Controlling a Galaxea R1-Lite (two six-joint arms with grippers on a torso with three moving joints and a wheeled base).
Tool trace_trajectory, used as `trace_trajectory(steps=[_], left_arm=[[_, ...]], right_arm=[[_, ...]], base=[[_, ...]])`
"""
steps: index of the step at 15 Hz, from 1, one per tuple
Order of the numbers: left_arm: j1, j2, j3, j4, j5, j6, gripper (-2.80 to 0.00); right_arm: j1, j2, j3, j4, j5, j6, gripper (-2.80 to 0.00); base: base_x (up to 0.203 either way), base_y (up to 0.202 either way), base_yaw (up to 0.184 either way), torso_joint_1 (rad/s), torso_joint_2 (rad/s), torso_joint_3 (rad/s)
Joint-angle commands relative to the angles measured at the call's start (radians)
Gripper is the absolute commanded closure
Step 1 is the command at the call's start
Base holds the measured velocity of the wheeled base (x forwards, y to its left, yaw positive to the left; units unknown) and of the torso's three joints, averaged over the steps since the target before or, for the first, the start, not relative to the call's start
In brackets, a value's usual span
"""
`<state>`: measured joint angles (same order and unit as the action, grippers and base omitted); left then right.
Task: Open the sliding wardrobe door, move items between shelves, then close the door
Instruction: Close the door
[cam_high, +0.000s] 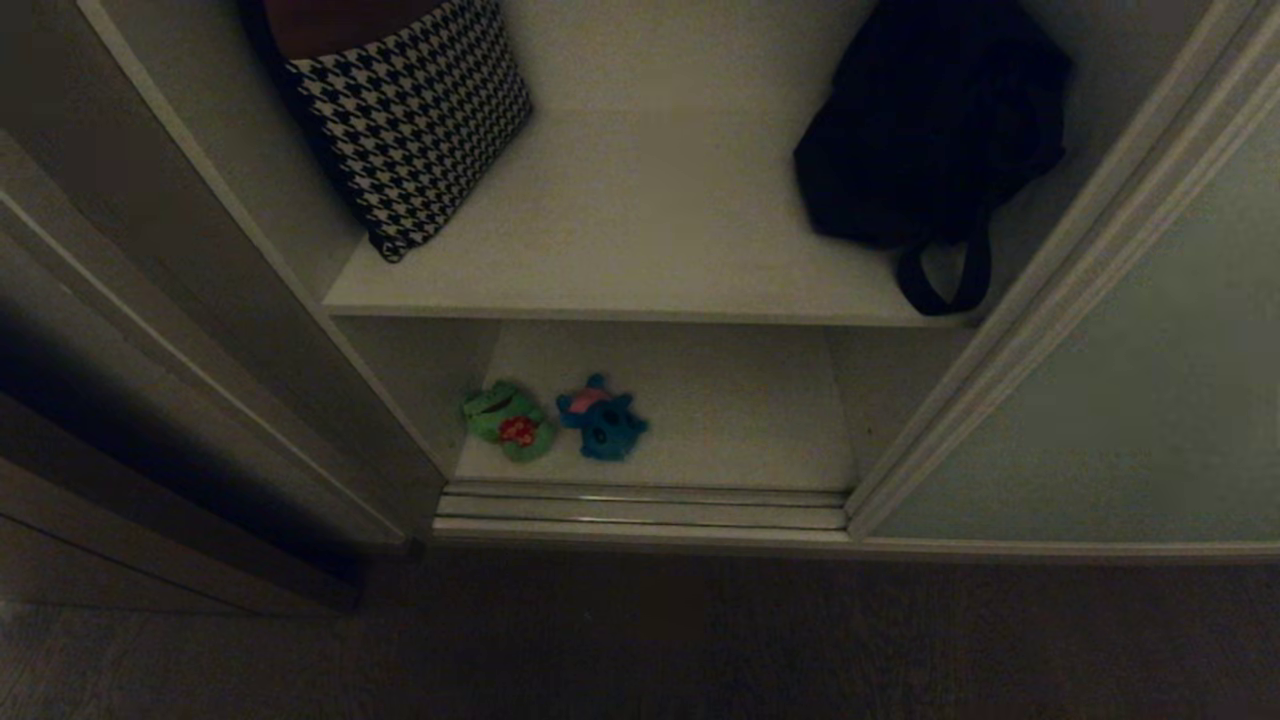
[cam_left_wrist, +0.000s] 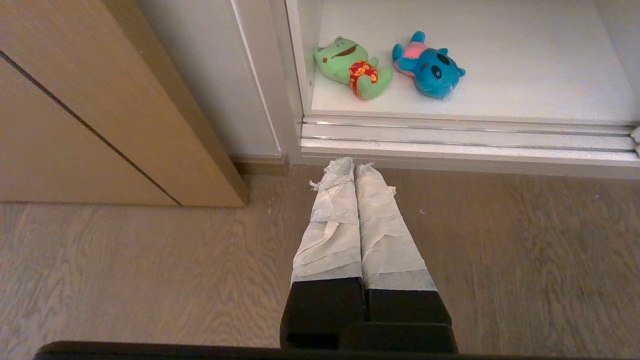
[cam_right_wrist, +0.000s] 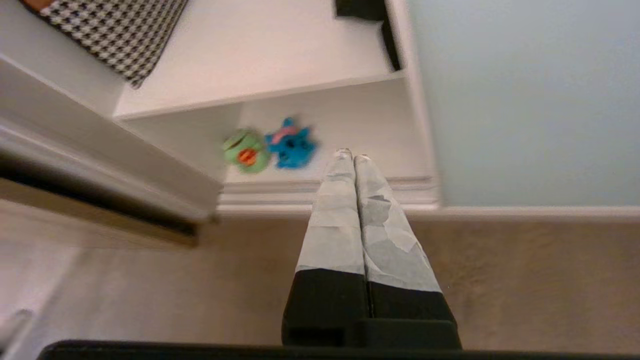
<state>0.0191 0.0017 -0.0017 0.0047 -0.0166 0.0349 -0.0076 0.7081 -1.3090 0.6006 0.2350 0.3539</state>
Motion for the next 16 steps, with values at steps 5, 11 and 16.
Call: trace_trajectory(steps=[5,11,16], left_arm=[[0.001,0.001,0.000,0.000,0.000,0.000,0.00],[0.001,0.001,0.000,0.000,0.000,0.000,0.00],[-0.001,0.001,0.000,0.000,0.000,0.000,0.00]], right_arm=[[-0.363,0.243,-0.003,-0.054,0.523,0.008,0.00],[-0.399,0.392,0.015,-0.159,0.671,0.001,0.00],[-0.341,0.496,-0.017,-0.227,0.602,0.004,0.00]], base=[[0.000,0.000,0.000,0.000,0.00,0.000],[0.000,0.000,0.000,0.000,0.00,0.000],[0.000,0.000,0.000,0.000,0.00,0.000]])
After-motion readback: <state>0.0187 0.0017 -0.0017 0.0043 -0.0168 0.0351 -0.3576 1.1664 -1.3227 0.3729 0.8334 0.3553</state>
